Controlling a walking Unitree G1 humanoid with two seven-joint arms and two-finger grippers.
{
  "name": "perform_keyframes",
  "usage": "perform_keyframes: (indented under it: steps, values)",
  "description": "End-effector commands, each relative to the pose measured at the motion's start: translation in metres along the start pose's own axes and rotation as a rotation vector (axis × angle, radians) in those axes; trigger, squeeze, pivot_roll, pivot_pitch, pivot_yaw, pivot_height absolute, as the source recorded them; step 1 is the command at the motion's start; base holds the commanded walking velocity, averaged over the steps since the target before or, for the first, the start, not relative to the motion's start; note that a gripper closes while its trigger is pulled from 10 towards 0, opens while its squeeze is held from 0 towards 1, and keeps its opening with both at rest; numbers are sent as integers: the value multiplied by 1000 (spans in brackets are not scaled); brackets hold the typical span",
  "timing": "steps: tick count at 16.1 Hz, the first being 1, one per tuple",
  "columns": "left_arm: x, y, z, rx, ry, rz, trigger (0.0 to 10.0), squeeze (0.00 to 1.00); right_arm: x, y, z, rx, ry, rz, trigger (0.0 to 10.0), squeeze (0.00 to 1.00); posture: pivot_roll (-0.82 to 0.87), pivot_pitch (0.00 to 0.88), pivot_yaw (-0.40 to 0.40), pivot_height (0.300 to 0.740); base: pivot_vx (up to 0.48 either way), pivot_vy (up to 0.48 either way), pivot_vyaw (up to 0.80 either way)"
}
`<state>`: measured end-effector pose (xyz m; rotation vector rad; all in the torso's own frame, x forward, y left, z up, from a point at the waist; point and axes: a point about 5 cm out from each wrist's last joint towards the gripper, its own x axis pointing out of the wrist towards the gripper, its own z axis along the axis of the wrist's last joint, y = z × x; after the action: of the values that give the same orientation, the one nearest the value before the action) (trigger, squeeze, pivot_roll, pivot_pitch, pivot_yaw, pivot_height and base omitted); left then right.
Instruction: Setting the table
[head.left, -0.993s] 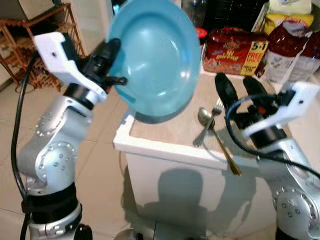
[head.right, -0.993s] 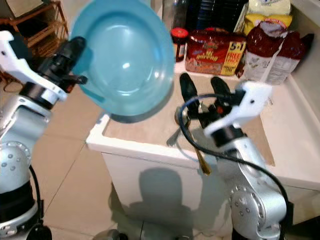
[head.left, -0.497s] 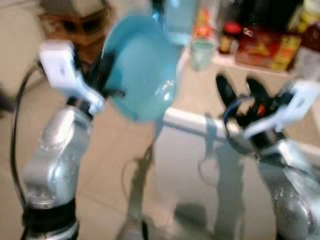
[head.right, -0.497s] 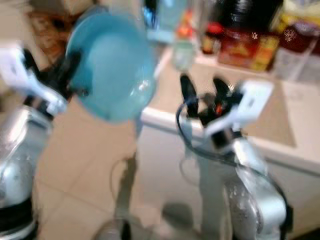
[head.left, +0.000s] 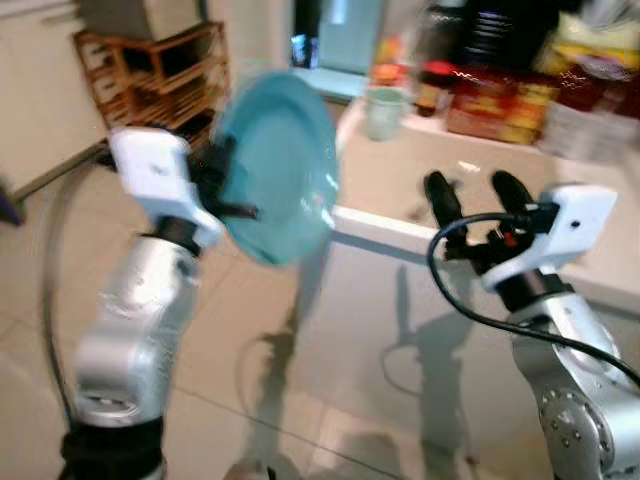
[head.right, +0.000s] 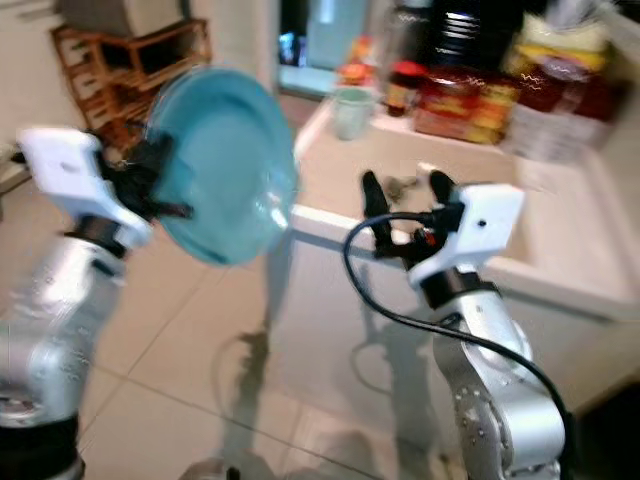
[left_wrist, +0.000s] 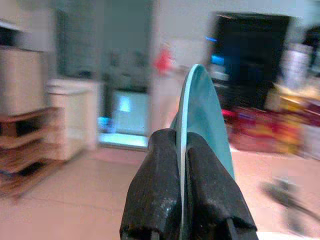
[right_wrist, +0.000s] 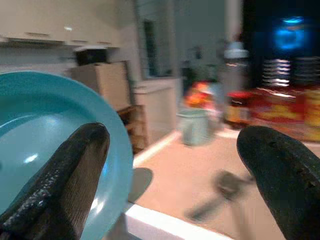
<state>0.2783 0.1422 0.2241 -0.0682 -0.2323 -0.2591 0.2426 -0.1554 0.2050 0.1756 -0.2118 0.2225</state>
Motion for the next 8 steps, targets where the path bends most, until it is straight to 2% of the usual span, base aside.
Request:
perform_keyframes:
  steps: [1, 3, 5, 8]
  values:
    - [-1, -2, 7, 15, -45, -20, 10000, 0, 0, 1, -2, -11, -3, 5, 10000, 0, 38, 19, -18, 740, 0, -469, 0]
    - [-6, -5, -3, 31, -16, -44, 10000, 0, -6, -2, -11, -38, 23, -1, 10000, 0, 31, 29, -27, 740, 0, -471, 0]
    - [-5, -10, -1, 34, -27, -59, 10000, 0, -8, -4, -14, -62, 33, 4, 10000, 0, 33, 30, -26, 740, 0, -474, 0]
    - [-2, -16, 2, 30, -45, -81, 10000, 0, -7, -7, -15, -38, 23, -26, 10000, 0, 31, 36, -19, 740, 0, -457, 0]
